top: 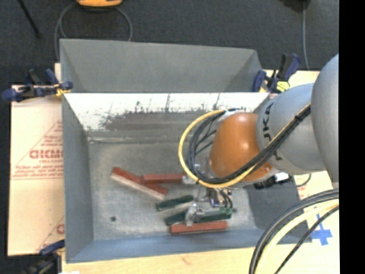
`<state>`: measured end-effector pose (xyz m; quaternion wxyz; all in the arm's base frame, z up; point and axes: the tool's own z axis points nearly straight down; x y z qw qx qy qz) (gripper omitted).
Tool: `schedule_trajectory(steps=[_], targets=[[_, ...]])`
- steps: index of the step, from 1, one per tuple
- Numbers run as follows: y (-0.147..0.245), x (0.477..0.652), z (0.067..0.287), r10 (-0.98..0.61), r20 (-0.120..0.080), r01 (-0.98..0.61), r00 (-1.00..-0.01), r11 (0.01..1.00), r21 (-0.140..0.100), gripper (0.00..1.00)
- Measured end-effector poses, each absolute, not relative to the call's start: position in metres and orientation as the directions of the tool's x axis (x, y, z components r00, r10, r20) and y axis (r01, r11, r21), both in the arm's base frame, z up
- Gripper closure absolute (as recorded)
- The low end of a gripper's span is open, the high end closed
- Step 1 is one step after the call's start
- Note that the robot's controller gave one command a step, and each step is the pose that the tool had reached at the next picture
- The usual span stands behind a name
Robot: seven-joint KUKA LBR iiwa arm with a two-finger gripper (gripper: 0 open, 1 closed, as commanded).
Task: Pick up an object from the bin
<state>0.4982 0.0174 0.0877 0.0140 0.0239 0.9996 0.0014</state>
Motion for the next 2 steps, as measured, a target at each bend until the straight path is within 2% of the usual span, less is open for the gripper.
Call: schedule_trajectory(steps=[1, 2], targets=[[0.0184, 0.4917, 0.0893, 0.048, -0.002, 0.048, -0.999, 0.999, 0.002, 1.00], [0.0184, 0.4916, 0.0893, 0.048, -0.002, 0.048, -0.999, 0.999, 0.002, 1.00]])
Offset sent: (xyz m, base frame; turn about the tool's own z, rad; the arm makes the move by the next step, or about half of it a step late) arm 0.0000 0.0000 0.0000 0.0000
